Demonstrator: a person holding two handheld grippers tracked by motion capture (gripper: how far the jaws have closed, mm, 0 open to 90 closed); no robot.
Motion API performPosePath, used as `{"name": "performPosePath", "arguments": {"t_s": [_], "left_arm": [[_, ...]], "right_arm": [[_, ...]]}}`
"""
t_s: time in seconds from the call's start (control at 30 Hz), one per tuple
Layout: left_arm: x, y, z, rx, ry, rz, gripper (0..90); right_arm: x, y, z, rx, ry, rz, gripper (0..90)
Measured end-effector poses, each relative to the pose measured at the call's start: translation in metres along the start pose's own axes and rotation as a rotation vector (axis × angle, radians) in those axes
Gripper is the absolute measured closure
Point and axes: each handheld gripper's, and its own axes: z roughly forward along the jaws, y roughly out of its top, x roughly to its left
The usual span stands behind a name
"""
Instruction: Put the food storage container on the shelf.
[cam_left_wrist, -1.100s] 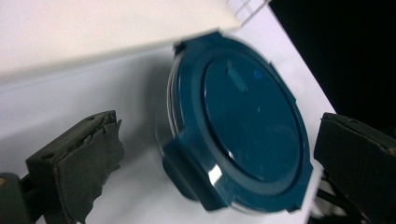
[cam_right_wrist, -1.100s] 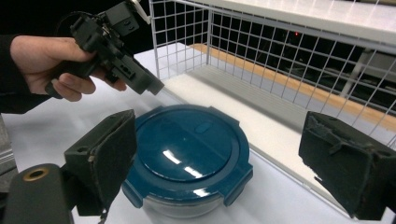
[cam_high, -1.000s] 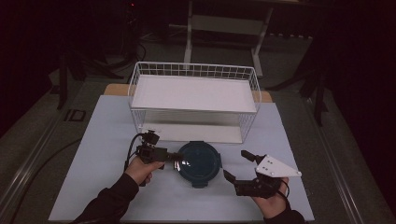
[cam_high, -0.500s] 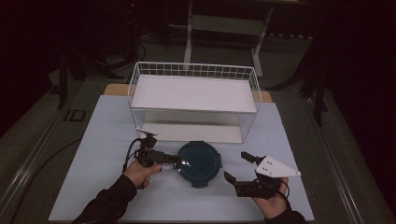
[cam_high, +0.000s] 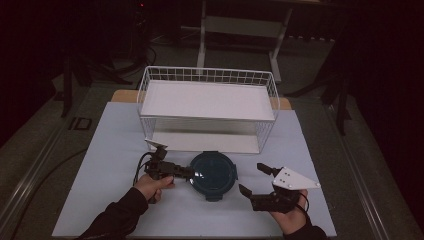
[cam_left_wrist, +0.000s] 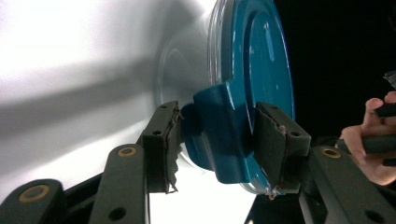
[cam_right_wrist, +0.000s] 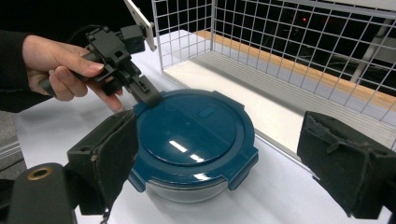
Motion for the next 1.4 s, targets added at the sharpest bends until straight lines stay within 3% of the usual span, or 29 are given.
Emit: {"name": "performPosePath", "arguments": {"t_s": [0.13,0.27,0.37,0.43,0.47,0.5,0.53,0.6,0.63,0.67,0.7,0.73,0.77,0.93,1.1,1.13,1.17,1.4], "left_arm": [[0.003,0.001,-0.001,0.007,-0.018,0.012,51.8],[0.000,0.001,-0.001,0.011,-0.010,0.047,52.2],[-0.003,0.000,-0.001,0.010,-0.002,0.089,52.4],[-0.010,-0.002,-0.002,0.003,0.006,0.138,53.4],[-0.010,-0.002,-0.002,0.003,0.006,0.138,53.5],[-0.014,-0.003,-0.002,0.004,0.014,0.167,53.6],[-0.014,-0.003,-0.002,0.004,0.014,0.167,53.8],[-0.015,-0.004,-0.003,0.004,0.017,0.183,54.1],[-0.016,-0.005,-0.003,0.003,0.020,0.193,54.2],[-0.016,-0.005,-0.003,0.002,0.021,0.199,54.2],[-0.018,-0.006,-0.003,-0.001,0.023,0.215,54.2],[-0.018,-0.006,-0.003,-0.001,0.023,0.215,54.2],[-0.018,-0.007,-0.004,0.000,0.025,0.224,54.4],[-0.021,-0.010,-0.005,-0.002,0.024,0.261,54.8],[-0.022,-0.013,-0.006,-0.005,0.025,0.292,55.2],[-0.022,-0.013,-0.006,-0.006,0.024,0.293,55.2],[-0.022,-0.014,-0.006,-0.008,0.022,0.302,55.3],[-0.025,-0.017,-0.007,-0.012,0.025,0.325,55.8]], "right_arm": [[0.000,-0.001,0.000,0.005,-0.003,0.001,12.9],[-0.004,-0.002,0.003,0.019,0.009,0.030,13.2],[-0.010,-0.006,0.007,0.035,0.026,0.079,13.8],[-0.021,-0.011,0.013,0.066,0.054,0.160,15.5],[-0.021,-0.011,0.013,0.066,0.054,0.160,15.5],[-0.028,-0.015,0.017,0.090,0.081,0.229,17.3],[-0.028,-0.015,0.017,0.090,0.081,0.229,17.3],[-0.036,-0.020,0.022,0.120,0.102,0.295,20.3],[-0.043,-0.024,0.026,0.136,0.117,0.351,21.7],[-0.043,-0.024,0.026,0.136,0.117,0.351,21.7],[-0.048,-0.029,0.031,0.157,0.135,0.399,23.4],[-0.048,-0.029,0.031,0.157,0.135,0.399,23.4],[-0.052,-0.033,0.036,0.178,0.143,0.443,28.5],[-0.055,-0.039,0.044,0.207,0.159,0.494,34.8],[-0.060,-0.047,0.055,0.242,0.233,0.583,41.3],[-0.060,-0.047,0.055,0.242,0.233,0.583,41.3],[-0.061,-0.049,0.057,0.248,0.262,0.611,43.7],[-0.061,-0.053,0.062,0.272,0.310,0.660,47.9]]}}
